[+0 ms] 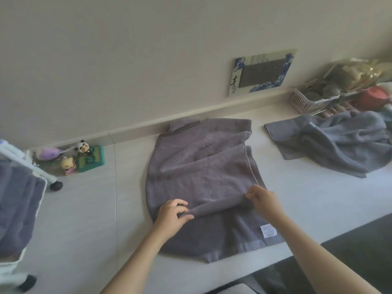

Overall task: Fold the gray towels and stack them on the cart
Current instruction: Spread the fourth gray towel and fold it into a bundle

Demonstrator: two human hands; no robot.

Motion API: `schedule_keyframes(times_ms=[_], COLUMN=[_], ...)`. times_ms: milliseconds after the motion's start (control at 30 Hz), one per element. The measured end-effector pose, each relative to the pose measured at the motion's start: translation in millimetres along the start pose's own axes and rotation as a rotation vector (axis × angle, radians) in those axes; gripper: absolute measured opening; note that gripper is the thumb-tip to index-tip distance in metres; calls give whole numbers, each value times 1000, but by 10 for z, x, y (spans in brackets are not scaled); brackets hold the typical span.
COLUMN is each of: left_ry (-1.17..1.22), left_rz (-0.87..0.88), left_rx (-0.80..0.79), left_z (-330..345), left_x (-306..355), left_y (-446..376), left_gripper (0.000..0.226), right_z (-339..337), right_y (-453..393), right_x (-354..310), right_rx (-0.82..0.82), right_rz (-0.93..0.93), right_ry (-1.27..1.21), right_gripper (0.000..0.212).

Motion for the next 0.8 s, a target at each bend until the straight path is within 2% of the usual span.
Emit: schedule_keyframes(times_ms=[100, 200, 267, 300, 367, 467, 533, 600, 733, 800], left_ry=[141, 282, 285, 263, 152, 6, -101, -162, -181, -179], left_rz=[-19, 67, 208, 281, 368, 374, 341, 330, 305, 241], left_rx=[-32, 113, 234, 245, 189, 31, -70, -84, -128, -95], left_z=[-225, -566, -755, -776, -610, -102, 213, 369, 398, 354], left_x=[142, 332, 445, 485, 511, 468, 401, 331, 321, 320], left_y=[-11, 24, 154, 248, 455, 663, 752, 815, 834, 820], left_gripper=[28, 16, 13, 17, 32, 48, 61, 66, 73, 68], right_z=[-72, -299, -477, -527, -503, -277, -94, 35, -6, -50], right_y=[184, 416, 646, 770, 1017, 1233, 1312, 1355, 1312, 1260], right_x=[-20, -220, -313, -301, -126, 335, 629, 841, 777, 722], right_rx=[82, 322, 513, 571, 598, 467, 335, 260, 250, 295], right_rz=[23, -169, -383, -459, -494, -358, -232, -158, 58, 99], right_ry=[-18, -123, -111, -61, 64, 174, 250, 309, 170, 122], right_gripper=[11, 16, 28, 30, 26, 18, 22, 28, 29, 20])
Point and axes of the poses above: each hand's wrist, its own y-axis away from the middle knuckle, its own z-axis out of the palm, x = y × z, the point moved 2 cm from there along -y, towards the middle knuckle, and after that the axes turned 14 degrees about -y, right-handed, at the moved point
